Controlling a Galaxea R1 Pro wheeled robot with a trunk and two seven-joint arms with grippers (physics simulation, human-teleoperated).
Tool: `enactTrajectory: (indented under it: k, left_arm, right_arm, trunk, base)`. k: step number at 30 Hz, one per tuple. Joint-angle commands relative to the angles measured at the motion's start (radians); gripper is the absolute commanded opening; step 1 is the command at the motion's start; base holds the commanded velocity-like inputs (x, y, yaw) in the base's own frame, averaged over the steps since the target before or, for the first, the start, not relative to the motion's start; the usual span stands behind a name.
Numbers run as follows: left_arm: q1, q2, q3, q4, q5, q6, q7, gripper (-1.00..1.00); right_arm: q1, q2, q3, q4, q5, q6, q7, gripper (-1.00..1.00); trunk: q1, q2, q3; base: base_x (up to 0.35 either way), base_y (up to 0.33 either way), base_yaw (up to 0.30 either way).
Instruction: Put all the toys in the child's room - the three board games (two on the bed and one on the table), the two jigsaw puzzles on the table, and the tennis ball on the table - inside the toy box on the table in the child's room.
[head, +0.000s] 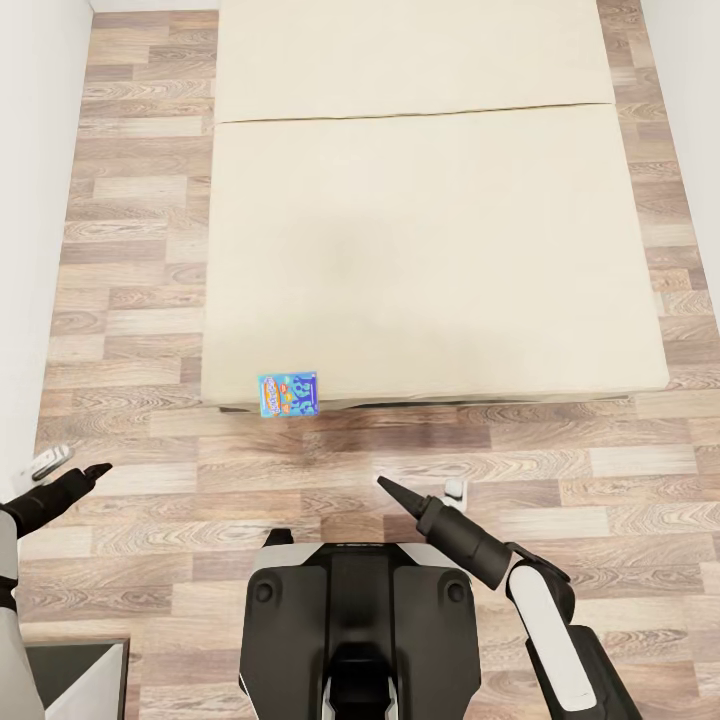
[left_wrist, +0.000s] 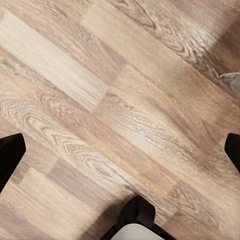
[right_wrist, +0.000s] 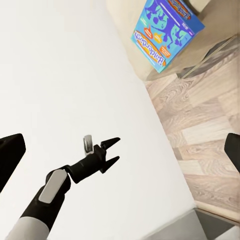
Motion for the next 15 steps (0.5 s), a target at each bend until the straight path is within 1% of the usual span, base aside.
enactTrajectory:
  k: [1,5,8,12,15]
  left_arm:
    - [-0.001,0.0,0.003,0.0,0.004,0.007,-0.003,1.0]
    - [-0.001,0.001,0.004,0.001,0.004,0.008,-0.021,1.0]
    - [0.0,0.002,0.005,0.001,0.003,0.01,-0.053,1.0]
    - [0.0,0.008,0.005,0.002,0.002,0.026,-0.113,1.0]
    - [0.001,0.023,0.004,0.002,0.0,0.069,-0.18,1.0]
  right_arm:
    - [0.0,0.001,-0.001,0.0,-0.004,0.007,-0.001,1.0]
    - [0.0,0.005,-0.001,0.001,0.001,0.008,-0.002,1.0]
    - [0.0,0.006,-0.002,0.005,0.003,0.007,-0.002,1.0]
    - [0.0,0.007,-0.004,0.015,0.004,0.006,-0.003,1.0]
    - [0.0,0.006,-0.005,0.024,0.005,0.006,-0.003,1.0]
  trunk:
    - [0.001,-0.002,-0.001]
    - [0.001,-0.002,-0.001]
    - [0.001,-0.002,-0.001]
    - [0.001,-0.002,-0.001]
    - [0.001,-0.002,-0.001]
  base:
    - [0.0,0.0,0.0]
    - [0.0,0.0,0.0]
    - [0.0,0.0,0.0]
    - [0.0,0.0,0.0]
    - [0.0,0.0,0.0]
